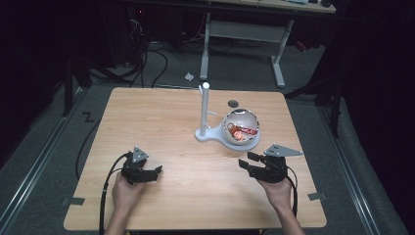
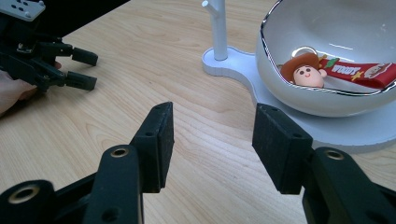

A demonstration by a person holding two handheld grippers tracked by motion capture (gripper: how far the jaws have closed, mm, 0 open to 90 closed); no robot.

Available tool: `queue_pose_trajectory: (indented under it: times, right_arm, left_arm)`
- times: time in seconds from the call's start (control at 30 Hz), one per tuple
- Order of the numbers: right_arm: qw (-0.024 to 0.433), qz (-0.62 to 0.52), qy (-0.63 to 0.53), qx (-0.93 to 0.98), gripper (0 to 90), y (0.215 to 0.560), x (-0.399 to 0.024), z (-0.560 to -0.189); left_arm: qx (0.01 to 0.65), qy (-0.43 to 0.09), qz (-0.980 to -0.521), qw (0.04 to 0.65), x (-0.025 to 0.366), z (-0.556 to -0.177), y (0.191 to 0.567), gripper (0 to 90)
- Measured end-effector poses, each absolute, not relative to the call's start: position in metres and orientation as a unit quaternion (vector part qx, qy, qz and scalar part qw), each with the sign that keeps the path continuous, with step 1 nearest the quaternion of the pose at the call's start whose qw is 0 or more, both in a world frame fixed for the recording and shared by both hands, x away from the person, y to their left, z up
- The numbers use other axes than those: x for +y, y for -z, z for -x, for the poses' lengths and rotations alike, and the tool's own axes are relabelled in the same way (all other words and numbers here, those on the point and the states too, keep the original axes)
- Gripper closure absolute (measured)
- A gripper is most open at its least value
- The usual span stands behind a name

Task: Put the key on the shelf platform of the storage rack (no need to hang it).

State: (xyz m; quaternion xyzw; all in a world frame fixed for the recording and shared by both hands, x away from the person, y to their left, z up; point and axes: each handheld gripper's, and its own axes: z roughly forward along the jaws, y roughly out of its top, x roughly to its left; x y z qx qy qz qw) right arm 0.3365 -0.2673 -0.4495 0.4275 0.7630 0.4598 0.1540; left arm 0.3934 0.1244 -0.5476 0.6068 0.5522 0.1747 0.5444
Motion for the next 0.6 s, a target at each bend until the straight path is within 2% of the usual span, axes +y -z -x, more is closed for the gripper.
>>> queue_pose_trajectory:
  times: [0.6]
  right_arm:
    - [0.145,-0.426,-0.459,0.766,50.3,0.463,-0.254,-0.348]
  left_arm:
    - [0.552,-0.174,-0.607,0.544,0.124,-0.393,0.548,22.6]
